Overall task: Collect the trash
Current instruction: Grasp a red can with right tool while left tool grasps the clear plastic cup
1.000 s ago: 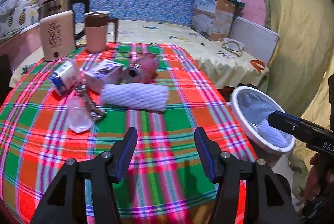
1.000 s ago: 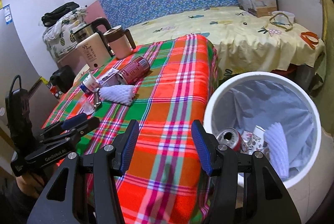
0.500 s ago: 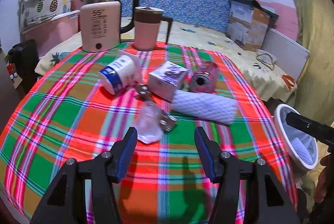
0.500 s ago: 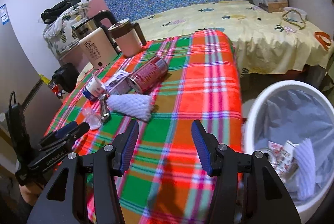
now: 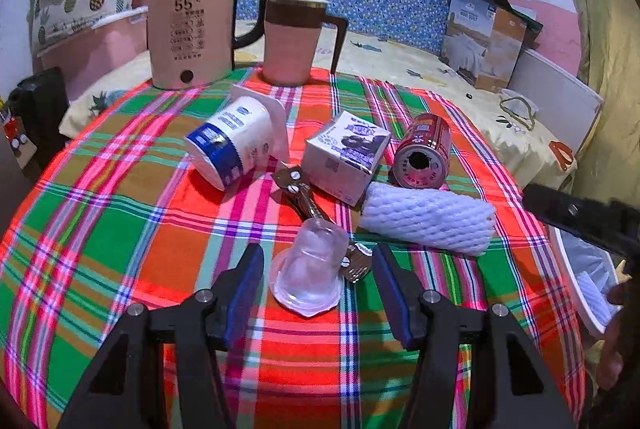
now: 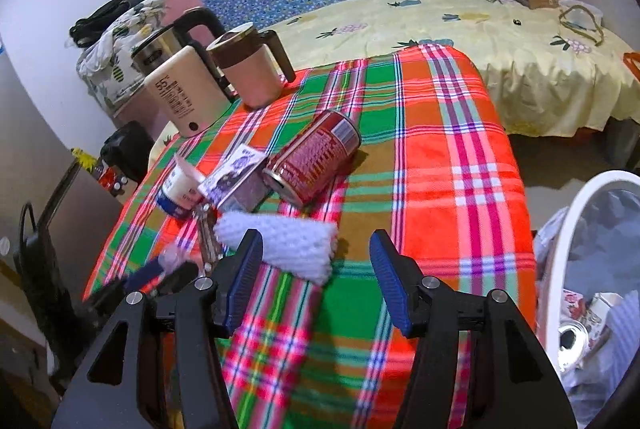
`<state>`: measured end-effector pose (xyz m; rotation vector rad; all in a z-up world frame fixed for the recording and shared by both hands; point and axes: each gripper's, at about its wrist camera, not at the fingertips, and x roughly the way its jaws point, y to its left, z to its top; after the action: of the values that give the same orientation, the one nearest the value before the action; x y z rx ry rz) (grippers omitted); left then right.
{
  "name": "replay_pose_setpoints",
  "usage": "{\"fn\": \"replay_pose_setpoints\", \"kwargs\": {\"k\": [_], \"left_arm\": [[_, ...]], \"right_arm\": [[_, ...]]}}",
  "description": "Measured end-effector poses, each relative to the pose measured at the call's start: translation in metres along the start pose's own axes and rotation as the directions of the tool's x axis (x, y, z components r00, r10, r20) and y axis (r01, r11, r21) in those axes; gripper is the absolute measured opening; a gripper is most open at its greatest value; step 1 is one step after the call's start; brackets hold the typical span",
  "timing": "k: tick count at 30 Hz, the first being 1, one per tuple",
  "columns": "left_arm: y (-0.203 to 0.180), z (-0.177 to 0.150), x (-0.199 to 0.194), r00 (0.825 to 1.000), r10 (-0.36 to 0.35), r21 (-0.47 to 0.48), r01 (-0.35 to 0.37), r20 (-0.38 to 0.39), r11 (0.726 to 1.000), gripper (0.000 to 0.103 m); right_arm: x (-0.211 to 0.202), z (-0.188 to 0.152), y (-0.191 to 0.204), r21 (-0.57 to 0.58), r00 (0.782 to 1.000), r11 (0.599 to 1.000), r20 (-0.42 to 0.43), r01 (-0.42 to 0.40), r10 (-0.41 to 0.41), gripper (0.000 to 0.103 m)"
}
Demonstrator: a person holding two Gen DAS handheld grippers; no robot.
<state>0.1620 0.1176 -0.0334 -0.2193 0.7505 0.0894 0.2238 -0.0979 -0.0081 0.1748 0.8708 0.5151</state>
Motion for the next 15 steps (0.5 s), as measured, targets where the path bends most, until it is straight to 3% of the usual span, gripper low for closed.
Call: {"fn": "replay_pose_setpoints", "kwargs": {"k": [6, 15], "left_arm": [[0.001, 0.002, 0.006, 1.000, -0.009, -0.016, 0.008, -0.019, 1.000, 0.034], [0.006, 0.002, 0.008, 1.000, -0.009, -0.037, 0.008, -0.025, 0.999, 0.033]], "right_arm": [[0.024, 0.018, 0.003, 0.052, 1.000, 0.999, -0.011, 0.010, -0.010, 0.061], [0.060, 0.039, 0.005, 0.146, 0.998, 0.988, -0.029, 0.054, -0.050, 0.062]]}}
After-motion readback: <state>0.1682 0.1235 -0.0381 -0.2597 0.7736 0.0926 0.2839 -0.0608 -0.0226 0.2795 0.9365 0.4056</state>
